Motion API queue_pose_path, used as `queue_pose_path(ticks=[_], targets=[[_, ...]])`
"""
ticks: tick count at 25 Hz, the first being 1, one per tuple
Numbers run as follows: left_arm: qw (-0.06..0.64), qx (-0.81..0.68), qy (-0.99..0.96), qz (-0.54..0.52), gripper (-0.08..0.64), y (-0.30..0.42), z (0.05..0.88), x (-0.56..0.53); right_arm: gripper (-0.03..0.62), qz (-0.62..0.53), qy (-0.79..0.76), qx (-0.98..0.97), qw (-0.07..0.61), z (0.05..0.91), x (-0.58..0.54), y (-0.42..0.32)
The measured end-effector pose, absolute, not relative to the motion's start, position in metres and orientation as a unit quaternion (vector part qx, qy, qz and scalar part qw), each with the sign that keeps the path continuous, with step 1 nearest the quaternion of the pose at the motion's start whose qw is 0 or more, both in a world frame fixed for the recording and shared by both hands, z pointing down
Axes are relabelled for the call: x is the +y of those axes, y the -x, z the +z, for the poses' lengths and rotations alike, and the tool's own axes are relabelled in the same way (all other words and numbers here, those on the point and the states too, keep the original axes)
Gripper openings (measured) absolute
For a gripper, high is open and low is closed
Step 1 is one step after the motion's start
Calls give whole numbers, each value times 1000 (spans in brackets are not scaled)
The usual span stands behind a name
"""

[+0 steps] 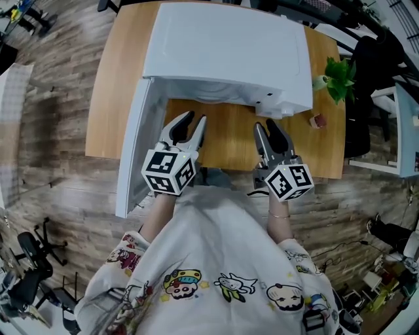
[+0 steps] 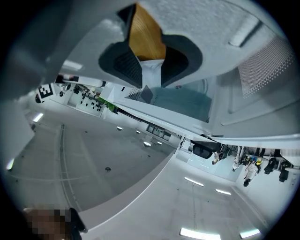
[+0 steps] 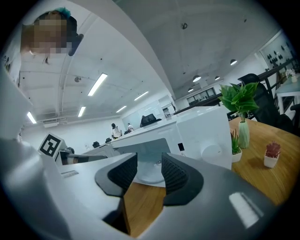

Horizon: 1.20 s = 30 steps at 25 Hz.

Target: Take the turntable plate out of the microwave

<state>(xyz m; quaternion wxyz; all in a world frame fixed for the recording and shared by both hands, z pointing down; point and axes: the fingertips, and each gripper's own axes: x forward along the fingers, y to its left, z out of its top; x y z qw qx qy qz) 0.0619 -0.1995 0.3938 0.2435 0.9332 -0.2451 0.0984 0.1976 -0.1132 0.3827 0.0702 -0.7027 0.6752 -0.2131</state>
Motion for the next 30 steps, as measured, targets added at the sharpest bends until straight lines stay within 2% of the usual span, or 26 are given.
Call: queue_pose_path(ticks=[11,19,30], targets=[[340,-257,-902,66,118,-62,420,-204,158,-251,686,675,104,404,-127,-197],[377,-259,-887,63,118,-64,443,-209,155,-297,674,662,136,433,-131,-199],[493,-234,-837,39,118,-66,479,-205,153,-363,639,654,181,470,-141,-187]])
